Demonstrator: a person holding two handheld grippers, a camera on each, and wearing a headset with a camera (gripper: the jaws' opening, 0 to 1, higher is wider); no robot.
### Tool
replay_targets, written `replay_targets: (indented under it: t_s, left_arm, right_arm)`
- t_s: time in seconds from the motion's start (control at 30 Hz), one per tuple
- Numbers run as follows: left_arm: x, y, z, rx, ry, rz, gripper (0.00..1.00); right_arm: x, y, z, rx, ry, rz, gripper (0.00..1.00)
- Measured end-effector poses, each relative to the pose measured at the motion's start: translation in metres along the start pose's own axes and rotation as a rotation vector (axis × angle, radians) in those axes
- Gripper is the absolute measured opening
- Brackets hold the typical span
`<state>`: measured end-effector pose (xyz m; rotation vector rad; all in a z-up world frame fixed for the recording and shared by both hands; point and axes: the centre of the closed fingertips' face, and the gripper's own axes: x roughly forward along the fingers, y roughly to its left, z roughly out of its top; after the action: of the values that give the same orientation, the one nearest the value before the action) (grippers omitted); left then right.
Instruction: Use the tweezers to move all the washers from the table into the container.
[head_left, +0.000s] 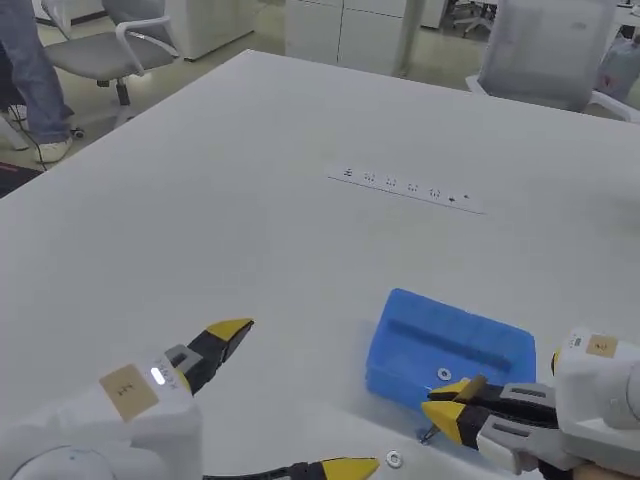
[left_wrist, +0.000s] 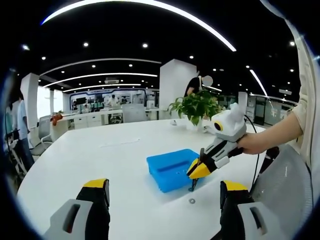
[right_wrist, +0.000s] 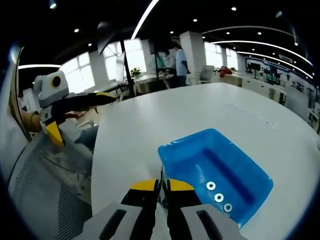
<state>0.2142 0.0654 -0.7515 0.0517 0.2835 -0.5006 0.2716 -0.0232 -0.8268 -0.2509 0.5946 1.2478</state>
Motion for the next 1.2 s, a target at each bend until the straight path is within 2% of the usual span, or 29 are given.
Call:
replay_targets:
  t_s: [0.17,0.3,0.5,0.67,0.73,0.77,0.8,0.93,0.97,1.03,1.2]
  left_arm:
    - [0.0,0.0,-0.001,0.001,0.002,-0.002,0.94]
    - [0.0,-0.001,-0.001,0.004,0.005,-0.004,0.93]
    - [0.001,-0.001,-0.002,0.008,0.009,-0.006,0.93]
    - [0.001,-0.002,-0.002,0.01,0.009,-0.008,0.93]
    - [0.001,-0.001,-0.002,0.01,0.01,-0.005,0.93]
    - [0.0,-0.001,-0.002,0.01,0.01,-0.006,0.93]
    - [0.0,-0.001,-0.002,0.009,0.009,-0.006,0.93]
    - [0.0,-0.001,-0.001,0.01,0.008,-0.005,0.93]
    - [0.0,-0.001,-0.001,0.01,0.007,-0.004,0.93]
    - [0.0,-0.001,-0.001,0.008,0.006,-0.002,0.93]
    - [0.0,-0.001,0.0,0.005,0.003,-0.002,0.93]
  right_arm:
    - [0.001,0.003,-0.002,0.001,0.012,0.013,0.03]
    - [0.0,0.013,-0.005,0.043,0.029,0.062,0.03]
    - [0.001,0.017,-0.005,0.005,0.033,0.059,0.04]
    - [0.005,0.024,-0.004,-0.105,0.06,0.06,0.04]
    - [0.007,0.027,-0.004,-0.193,0.07,0.055,0.03]
    - [0.008,0.03,-0.005,-0.22,0.081,0.068,0.03]
    - [0.008,0.03,-0.005,-0.233,0.093,0.057,0.02]
    - [0.009,0.023,-0.002,-0.142,0.081,0.043,0.02]
    - [0.007,0.021,-0.001,-0.082,0.07,0.044,0.02]
    - [0.002,0.017,0.006,-0.036,0.027,0.042,0.02]
    - [-0.011,0.012,0.021,0.013,0.007,0.053,0.02]
